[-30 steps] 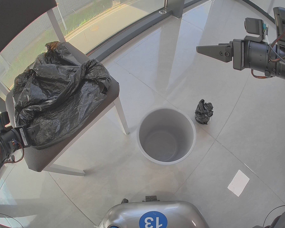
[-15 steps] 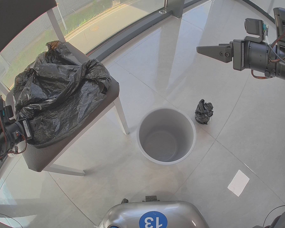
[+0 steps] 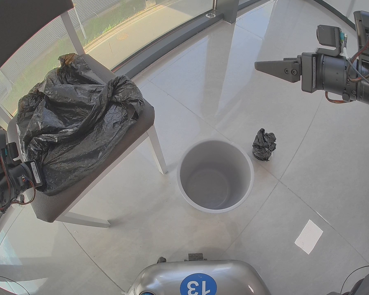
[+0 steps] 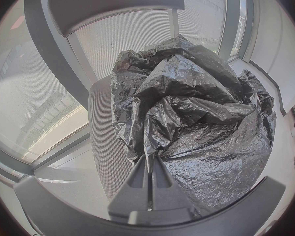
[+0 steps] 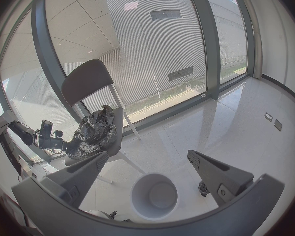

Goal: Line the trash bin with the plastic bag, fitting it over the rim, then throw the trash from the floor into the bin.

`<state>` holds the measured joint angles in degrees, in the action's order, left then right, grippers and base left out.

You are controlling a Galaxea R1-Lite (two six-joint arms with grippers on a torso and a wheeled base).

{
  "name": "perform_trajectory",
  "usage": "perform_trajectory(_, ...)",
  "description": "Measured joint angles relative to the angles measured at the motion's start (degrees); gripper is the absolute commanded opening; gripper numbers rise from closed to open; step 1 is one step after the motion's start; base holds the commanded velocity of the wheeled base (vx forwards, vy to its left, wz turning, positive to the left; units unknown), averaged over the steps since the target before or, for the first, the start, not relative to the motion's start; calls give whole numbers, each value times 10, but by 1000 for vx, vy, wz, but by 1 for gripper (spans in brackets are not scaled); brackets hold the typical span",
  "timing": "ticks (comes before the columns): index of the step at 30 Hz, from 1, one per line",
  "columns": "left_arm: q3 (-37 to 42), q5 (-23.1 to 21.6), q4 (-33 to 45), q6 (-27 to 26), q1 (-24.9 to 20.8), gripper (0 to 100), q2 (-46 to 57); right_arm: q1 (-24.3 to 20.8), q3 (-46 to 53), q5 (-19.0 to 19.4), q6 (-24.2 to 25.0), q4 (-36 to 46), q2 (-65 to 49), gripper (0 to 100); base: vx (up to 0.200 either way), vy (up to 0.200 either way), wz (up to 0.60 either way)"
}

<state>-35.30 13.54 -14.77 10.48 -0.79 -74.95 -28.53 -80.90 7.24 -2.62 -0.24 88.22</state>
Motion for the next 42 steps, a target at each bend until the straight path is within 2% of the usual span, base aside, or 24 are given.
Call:
perform_trajectory(10, 8, -4, 2, -1, -5, 0, 18, 0, -13, -1, 0, 0, 15, 100, 0, 0, 0)
perform_trajectory(17, 30, -10, 3, -3, -12, 0, 44, -8, -77, 7, 4, -1, 69, 100, 0, 0, 0)
perform_trajectory(25, 46, -12, 4, -4, -21, 0, 73, -45, -191, 28, 24, 1, 157, 100, 0, 0, 0)
perform_trajectory(33, 51, -19, 4, -5, -35, 0, 95, -94, -275, 30, 30, 3, 248, 100, 0, 0, 0)
perform_trajectory(38, 56, -21, 4, -5, -41, 0, 107, -113, -301, 23, 32, 2, 287, 100, 0, 0, 0)
perform_trajectory(42, 66, -27, 4, -5, -53, 0, 118, -124, -321, 0, 43, 1, 315, 100, 0, 0, 0)
